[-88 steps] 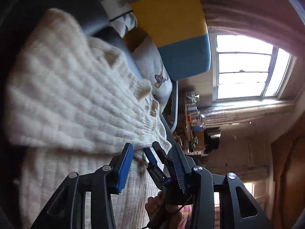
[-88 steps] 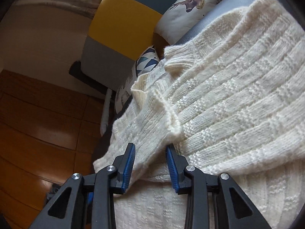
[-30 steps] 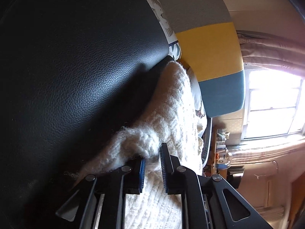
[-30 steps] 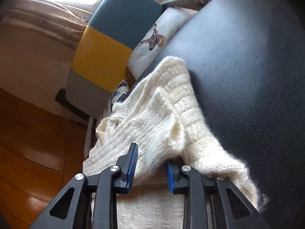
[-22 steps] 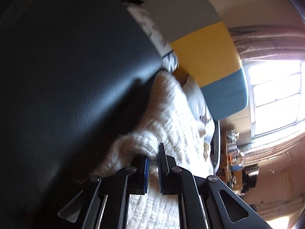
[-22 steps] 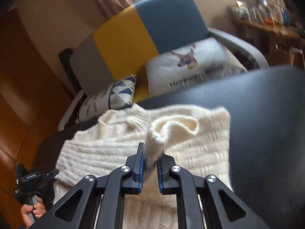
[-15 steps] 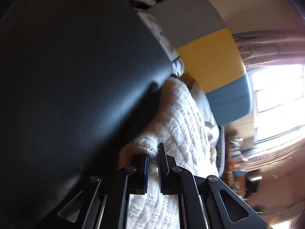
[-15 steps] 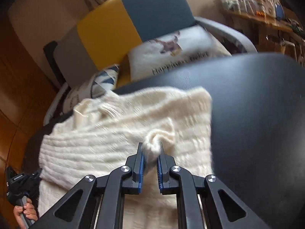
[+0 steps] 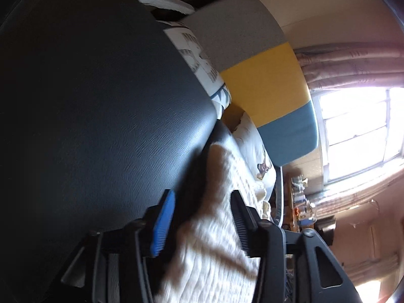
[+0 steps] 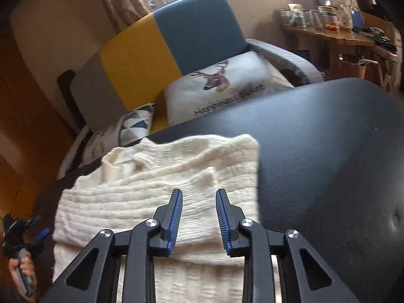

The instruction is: Fold clothes

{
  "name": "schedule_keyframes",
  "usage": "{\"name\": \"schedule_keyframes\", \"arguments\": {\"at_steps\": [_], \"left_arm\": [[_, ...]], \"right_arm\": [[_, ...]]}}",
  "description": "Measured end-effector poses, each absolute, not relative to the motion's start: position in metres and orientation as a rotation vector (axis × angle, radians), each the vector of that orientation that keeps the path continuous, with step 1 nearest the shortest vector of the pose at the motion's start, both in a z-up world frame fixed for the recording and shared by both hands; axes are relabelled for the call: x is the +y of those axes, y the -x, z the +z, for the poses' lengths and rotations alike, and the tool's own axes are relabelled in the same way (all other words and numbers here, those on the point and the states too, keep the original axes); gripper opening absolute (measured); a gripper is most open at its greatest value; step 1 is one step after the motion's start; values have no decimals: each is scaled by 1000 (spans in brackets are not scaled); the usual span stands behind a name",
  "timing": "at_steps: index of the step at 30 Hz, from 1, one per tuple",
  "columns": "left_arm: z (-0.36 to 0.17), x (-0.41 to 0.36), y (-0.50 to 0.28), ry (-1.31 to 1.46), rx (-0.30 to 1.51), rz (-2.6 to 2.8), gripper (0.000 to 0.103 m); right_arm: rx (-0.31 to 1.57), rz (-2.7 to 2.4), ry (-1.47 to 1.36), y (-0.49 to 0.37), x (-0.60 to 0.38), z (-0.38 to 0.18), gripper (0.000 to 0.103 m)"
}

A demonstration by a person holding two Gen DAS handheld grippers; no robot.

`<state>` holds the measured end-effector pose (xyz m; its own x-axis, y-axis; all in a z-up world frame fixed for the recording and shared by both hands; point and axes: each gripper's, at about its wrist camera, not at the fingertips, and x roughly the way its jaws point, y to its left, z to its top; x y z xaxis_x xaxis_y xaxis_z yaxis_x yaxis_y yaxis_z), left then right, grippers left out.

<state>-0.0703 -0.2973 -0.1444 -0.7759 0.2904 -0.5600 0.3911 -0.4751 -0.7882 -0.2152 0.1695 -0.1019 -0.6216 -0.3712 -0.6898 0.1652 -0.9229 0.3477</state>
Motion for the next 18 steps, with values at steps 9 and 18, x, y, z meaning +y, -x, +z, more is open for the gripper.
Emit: {"name": "schedule_keyframes", "arguments": {"at_steps": [9,18], "left_arm": [[-155,-278,185,-1328,1391,-2548,63],[-147,-238,195,-1261,766,-2692,12]], "right_arm": [[-6,-2478,-1216,229,113,-116,27],[160,-2620,-1218,238,114,-147,28]]}}
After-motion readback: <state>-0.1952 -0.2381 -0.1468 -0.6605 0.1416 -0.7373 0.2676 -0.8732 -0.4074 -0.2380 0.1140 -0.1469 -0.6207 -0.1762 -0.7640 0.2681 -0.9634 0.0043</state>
